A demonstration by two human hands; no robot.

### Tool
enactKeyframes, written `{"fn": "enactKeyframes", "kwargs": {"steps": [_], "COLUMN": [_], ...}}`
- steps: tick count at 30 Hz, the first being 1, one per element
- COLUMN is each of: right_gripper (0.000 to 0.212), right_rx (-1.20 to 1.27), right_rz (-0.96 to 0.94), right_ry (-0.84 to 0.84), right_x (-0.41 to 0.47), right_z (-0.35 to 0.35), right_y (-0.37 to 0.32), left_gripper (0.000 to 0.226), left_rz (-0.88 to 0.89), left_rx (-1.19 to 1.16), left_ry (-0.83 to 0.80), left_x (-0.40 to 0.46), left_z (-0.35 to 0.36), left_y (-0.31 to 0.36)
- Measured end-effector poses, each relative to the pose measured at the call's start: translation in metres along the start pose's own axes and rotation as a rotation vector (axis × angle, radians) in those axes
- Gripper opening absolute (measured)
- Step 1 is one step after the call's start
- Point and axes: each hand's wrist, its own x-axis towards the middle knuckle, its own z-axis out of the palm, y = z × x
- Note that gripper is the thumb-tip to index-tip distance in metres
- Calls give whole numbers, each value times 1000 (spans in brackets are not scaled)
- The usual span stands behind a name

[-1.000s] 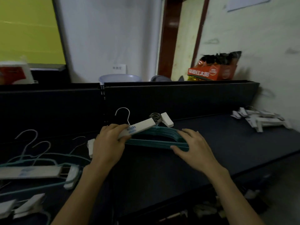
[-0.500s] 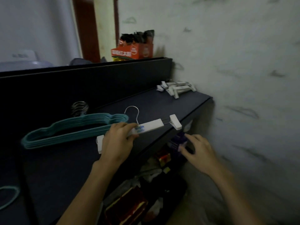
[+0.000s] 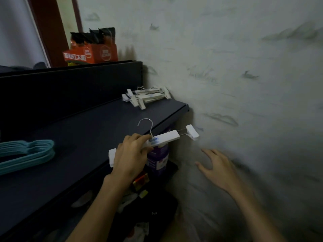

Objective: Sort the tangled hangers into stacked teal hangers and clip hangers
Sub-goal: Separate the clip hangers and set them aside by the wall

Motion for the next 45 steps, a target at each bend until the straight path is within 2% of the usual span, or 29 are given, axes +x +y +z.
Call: {"fn": "enactKeyframes", "kwargs": {"steps": [7,16,19,24,33,39,45], "right_gripper": [59,61,63,54,50,59,56], "right_rx": [-25,1,12,47,136,139,213], "right_rz": [-12,21,16,-42,-235,-357,-497], "right_ry": [-88,-112,-79,16,47,33,-39], "right_x": [32,96,130,196,296,364,421], "right_z": [-2,9,10,3,16,32,45], "right_y": [64,98,98,86,40,34,31], "left_gripper": [37,37,37,37,41,41,39], "left_rz": [-48,-43,10,74,-45,-180,-358], "left_rx": [31,71,84,107,212,312,386], "left_ry": [-75,-100,-58,53,90,132,149], "left_x": [26,97,136,204,274,306,337], "left_z": [63,104,108,102,106,103,112], "left_y": [35,39,43,29,-30,-63,-73]}}
